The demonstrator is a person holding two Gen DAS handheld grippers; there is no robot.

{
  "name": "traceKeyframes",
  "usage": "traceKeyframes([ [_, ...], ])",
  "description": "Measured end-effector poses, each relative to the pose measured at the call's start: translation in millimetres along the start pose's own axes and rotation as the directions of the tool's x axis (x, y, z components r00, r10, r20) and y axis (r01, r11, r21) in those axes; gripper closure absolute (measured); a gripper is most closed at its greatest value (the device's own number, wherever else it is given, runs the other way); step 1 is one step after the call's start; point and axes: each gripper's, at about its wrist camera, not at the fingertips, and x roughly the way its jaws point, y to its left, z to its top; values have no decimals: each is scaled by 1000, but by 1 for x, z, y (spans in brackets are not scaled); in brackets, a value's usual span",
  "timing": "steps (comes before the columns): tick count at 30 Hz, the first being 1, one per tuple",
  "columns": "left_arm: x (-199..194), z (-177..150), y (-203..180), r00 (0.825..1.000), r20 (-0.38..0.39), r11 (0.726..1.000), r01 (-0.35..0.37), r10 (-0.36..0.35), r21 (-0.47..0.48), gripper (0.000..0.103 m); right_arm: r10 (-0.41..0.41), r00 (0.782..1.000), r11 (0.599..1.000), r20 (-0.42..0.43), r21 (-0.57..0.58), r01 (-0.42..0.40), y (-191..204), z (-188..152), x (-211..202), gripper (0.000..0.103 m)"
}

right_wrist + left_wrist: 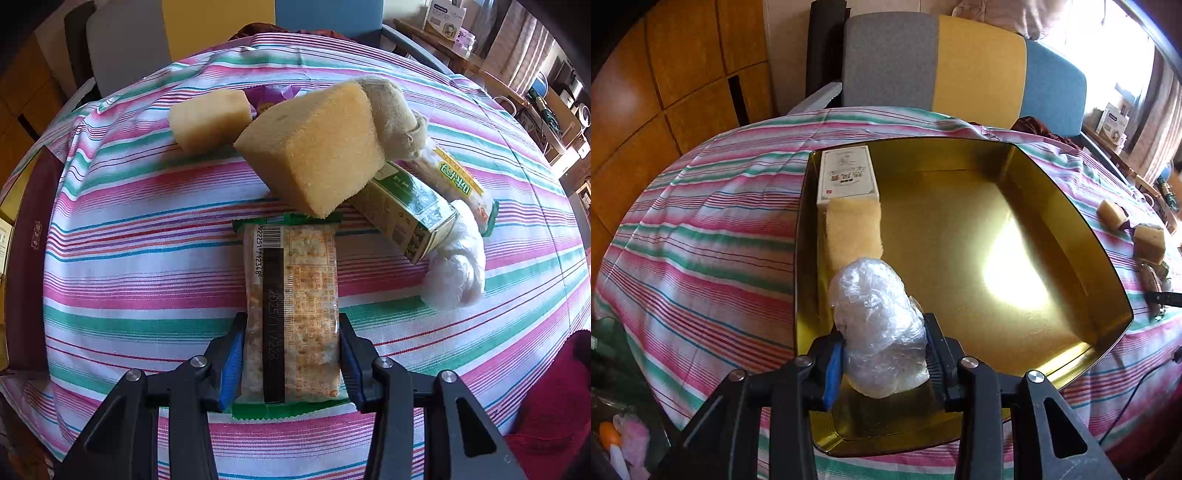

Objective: Organize objects
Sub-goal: 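Carry the wrapped ball into the tray with left and release it by the sponge, then carry the cracker packet into the tray with right and release it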

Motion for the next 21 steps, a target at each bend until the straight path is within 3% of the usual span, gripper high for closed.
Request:
traceKeyframes([
  [7, -15, -8, 4, 997, 46, 998, -55, 54, 13, 56, 0, 1000, 1000, 7, -30, 0, -3, -4, -6, 57],
  [12, -30, -13, 16, 994, 92, 997, -55, 60, -55, 56, 9, 1000, 997, 13, -75, -8, -8, -15, -16, 57],
  [13, -33, -14, 18, 993, 104, 996, -56, 63, -66, 55, 17, 1000, 997, 12, -78, -16, 5, -22, -17, 57],
  [14, -35, -15, 19, 992, 111, 995, -56, 65, -77, 54, 31, 999, 996, 11, -79, -30, 23, -35, -20, 57],
  [17, -40, -17, 25, 990, 123, 992, -50, 64, -112, 49, 97, 995, 992, 16, -80, -95, 45, -28, -22, 57],
  [21, -45, -19, 31, 988, 139, 988, -49, 69, -145, 45, 217, 972, 973, 86, -104, -208, 66, -35, -65, 57],
])
